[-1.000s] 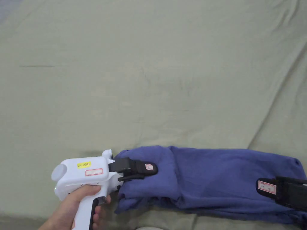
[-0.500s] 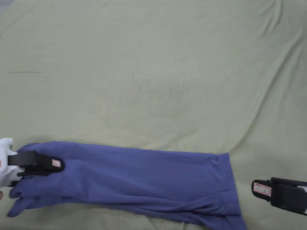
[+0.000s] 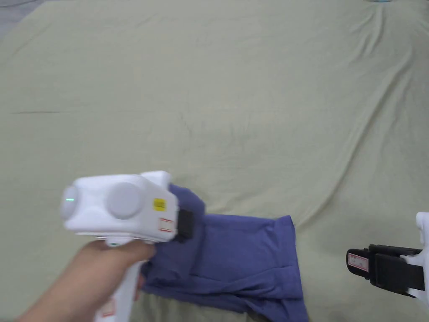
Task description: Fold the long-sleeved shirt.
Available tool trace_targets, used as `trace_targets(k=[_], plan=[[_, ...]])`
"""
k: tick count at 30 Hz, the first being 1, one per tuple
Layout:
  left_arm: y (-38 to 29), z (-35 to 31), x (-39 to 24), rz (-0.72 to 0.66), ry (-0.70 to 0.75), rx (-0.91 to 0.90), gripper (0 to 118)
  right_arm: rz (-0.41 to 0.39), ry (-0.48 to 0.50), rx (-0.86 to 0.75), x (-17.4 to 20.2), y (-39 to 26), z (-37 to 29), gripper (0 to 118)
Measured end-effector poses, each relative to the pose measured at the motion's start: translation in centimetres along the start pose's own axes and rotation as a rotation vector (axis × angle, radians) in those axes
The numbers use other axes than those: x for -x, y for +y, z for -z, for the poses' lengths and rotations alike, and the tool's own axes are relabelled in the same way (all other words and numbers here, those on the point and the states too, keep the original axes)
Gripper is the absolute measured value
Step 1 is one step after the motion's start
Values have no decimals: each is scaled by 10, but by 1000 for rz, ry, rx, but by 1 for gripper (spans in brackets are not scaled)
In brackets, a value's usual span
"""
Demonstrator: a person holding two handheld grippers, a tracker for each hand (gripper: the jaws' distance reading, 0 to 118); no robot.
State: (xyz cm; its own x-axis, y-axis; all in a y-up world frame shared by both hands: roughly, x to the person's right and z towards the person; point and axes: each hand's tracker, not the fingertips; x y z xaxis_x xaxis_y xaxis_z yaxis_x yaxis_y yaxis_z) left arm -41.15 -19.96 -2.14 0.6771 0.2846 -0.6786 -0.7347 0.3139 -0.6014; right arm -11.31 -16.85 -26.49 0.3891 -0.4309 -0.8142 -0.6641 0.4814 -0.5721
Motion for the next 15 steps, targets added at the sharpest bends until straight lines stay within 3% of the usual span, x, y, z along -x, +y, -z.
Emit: trace_targets(k=[4, 6, 8, 9, 10, 11, 15], plan=[[-2, 75, -35, -48, 39, 93, 18, 19, -5, 6, -8, -12, 0, 2], [0, 81, -43, -80, 93, 33, 19, 34, -11, 17, -14, -19, 1, 2], [3, 73, -44, -60, 52, -38, 39, 42, -8, 26, -19, -24, 0, 2], [3, 71, -41, -75, -46, -61, 77, 44, -3, 28, -22, -26, -1, 2], [0, 66, -37, -114, -143, -67, 105, 48, 3, 31, -30, -28, 0, 2], [-3, 47, -39, -148, -195, -56, 118, 53, 6, 32, -36, -29, -1, 2], [-13, 1, -14, -321, -334, -161, 112, 86, 16, 16, -41, -29, -4, 2]])
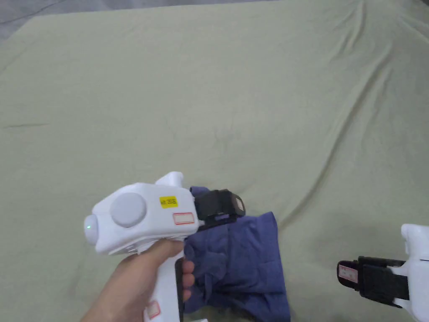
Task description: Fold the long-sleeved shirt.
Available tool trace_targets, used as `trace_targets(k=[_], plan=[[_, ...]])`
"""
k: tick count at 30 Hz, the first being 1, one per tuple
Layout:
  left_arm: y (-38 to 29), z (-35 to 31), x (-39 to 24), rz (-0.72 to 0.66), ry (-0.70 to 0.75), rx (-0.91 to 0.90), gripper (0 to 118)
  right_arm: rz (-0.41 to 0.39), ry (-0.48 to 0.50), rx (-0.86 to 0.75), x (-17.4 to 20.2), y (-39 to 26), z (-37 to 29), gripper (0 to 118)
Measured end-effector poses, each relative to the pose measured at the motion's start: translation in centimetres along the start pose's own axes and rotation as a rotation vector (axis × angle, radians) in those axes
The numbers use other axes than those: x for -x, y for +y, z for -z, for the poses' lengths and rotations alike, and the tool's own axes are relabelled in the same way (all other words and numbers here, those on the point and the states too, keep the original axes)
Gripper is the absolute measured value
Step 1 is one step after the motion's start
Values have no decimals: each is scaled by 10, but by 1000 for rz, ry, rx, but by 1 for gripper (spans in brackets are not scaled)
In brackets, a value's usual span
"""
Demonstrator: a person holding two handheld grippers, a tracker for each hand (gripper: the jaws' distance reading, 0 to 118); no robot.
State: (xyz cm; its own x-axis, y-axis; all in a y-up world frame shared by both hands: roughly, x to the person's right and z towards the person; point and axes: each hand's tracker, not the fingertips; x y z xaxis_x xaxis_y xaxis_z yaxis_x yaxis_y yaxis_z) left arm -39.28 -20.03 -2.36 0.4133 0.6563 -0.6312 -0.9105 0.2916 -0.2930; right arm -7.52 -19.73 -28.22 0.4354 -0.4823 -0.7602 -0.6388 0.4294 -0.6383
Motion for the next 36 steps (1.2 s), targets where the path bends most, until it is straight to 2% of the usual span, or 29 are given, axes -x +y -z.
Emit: trace_targets(k=[1, 2, 3, 4, 5, 7, 10, 15, 17, 19, 21, 24, 25, 26, 28, 30, 32, 36], plan=[[1, -15, 7, -20, 1, -70, 103, 15, 8, -7, -3, 0, -1, 2], [0, -29, 15, -38, 36, -148, 81, 34, 18, -11, -7, 1, -1, 2], [0, -34, 19, -36, 76, -187, 28, 45, 22, -11, -5, 1, -2, 2], [5, -38, 25, -8, 188, -201, 0, 55, 29, -6, -5, 1, -1, 2], [4, -34, 29, 51, 290, -202, 0, 59, 34, -2, -7, 2, -1, 2], [3, -17, 30, 152, 377, -134, 0, 57, 31, 2, -3, 2, 0, 2], [-12, 19, 18, 186, 287, -28, 0, 50, 25, -3, 0, 2, -2, 2], [-56, 85, -26, 348, 311, 111, 0, 69, 30, -10, 4, -1, -6, 2], [-69, 110, -41, 339, 243, 164, 0, 69, 22, -5, 5, -2, -7, 2], [-77, 128, -55, 349, 286, 166, 0, 66, 7, 0, 6, -3, -9, 2], [-71, 139, -60, 429, 388, 135, 0, 65, -3, 0, 6, -3, -12, 2], [-72, 131, -75, 438, 379, 139, 0, 69, -2, -4, 7, -2, -14, 2], [-72, 123, -78, 456, 306, 141, 0, 70, 3, -7, 8, -1, -14, 2], [-68, 112, -79, 416, 182, 158, 0, 72, 12, -13, 9, 1, -13, 2], [-58, 91, -77, 279, -25, 185, 0, 75, 36, -28, 12, 5, -10, 2], [-45, 62, -69, 212, -123, 137, 0, 72, 76, -50, 19, 10, -7, 2], [-29, 24, -57, 236, -108, 48, 0, 66, 124, -64, 28, 18, -3, 2], [8, -29, 1, 227, 99, -72, 0, 45, 202, -42, 43, 31, 23, 2]])
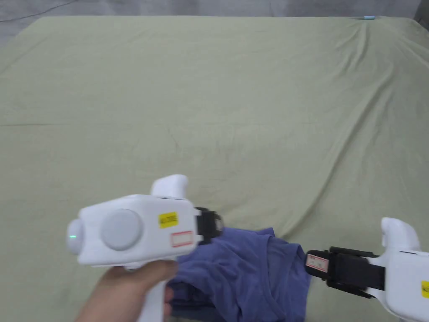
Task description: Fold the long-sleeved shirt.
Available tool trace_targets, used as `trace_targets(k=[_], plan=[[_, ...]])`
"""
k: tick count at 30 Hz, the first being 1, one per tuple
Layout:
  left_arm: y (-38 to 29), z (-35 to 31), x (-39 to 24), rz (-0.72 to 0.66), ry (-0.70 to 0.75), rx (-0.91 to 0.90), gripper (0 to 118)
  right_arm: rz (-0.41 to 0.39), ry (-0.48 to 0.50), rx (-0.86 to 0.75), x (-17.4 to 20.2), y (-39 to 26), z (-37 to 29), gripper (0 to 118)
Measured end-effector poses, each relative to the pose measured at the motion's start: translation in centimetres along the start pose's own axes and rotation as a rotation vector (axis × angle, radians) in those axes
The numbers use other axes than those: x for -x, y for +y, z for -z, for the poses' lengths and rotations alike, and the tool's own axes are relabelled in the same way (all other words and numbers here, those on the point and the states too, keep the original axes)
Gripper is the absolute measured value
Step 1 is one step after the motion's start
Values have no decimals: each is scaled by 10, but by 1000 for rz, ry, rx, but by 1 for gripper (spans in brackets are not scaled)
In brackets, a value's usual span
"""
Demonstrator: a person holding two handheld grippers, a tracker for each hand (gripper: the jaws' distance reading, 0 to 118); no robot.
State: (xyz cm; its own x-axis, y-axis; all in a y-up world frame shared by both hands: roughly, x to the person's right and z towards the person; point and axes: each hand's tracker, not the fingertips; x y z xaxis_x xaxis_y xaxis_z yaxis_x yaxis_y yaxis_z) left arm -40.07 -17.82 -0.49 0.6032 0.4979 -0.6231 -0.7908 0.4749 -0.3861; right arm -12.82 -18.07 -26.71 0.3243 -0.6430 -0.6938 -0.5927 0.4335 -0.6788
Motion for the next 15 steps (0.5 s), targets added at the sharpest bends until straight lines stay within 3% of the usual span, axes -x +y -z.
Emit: trace_targets(k=[2, 6, 8, 10, 12, 15], plan=[[6, -12, 42, -46, 97, 6, 0, 17, -8, 47, 1, 3, 26, 2], [1, -20, 96, -138, 130, 69, 0, 78, -39, 172, -14, -2, 80, 2], [-6, -19, 105, -151, 142, 94, 0, 96, -123, 258, -27, -9, 105, 2], [-12, -16, 113, -158, 129, 116, 0, 55, -264, 375, -38, -18, 123, 2], [-17, -12, 116, -172, 119, 129, 0, 2, -152, 283, -38, -22, 118, 2], [-19, -4, 121, -165, 79, 155, 0, -10, -180, 305, -36, -20, 113, 2]])
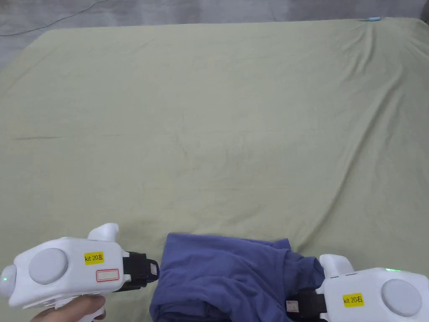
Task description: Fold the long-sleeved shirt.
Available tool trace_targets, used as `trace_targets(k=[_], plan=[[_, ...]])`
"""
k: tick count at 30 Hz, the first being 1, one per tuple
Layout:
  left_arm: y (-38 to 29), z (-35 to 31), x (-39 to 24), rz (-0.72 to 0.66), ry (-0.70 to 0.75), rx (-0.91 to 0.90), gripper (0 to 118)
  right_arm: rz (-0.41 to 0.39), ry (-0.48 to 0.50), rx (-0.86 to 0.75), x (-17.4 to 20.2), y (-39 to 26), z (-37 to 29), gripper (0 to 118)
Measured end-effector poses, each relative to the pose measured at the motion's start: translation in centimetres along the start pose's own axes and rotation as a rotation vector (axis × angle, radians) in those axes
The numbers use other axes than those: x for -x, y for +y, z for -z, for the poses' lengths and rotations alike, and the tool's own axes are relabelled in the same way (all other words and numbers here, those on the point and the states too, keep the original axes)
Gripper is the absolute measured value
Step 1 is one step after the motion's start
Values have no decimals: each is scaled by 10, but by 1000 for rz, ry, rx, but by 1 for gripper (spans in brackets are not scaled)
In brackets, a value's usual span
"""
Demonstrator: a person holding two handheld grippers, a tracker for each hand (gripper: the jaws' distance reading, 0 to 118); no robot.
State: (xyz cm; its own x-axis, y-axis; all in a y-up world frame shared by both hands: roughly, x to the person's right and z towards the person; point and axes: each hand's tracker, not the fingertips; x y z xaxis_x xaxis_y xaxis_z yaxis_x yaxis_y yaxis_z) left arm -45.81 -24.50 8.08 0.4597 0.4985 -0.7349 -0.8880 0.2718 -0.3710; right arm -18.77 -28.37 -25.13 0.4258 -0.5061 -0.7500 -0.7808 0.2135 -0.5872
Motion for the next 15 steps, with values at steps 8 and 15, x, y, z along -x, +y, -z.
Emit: trace_targets(k=[8, 15], plan=[[2, 65, 50, -222, -346, 204, 113, 95, 77, 6, -15, 0, 0, 2], [-5, 93, 48, -337, -554, 250, 54, 164, 151, 20, -30, -1, 1, 2]])
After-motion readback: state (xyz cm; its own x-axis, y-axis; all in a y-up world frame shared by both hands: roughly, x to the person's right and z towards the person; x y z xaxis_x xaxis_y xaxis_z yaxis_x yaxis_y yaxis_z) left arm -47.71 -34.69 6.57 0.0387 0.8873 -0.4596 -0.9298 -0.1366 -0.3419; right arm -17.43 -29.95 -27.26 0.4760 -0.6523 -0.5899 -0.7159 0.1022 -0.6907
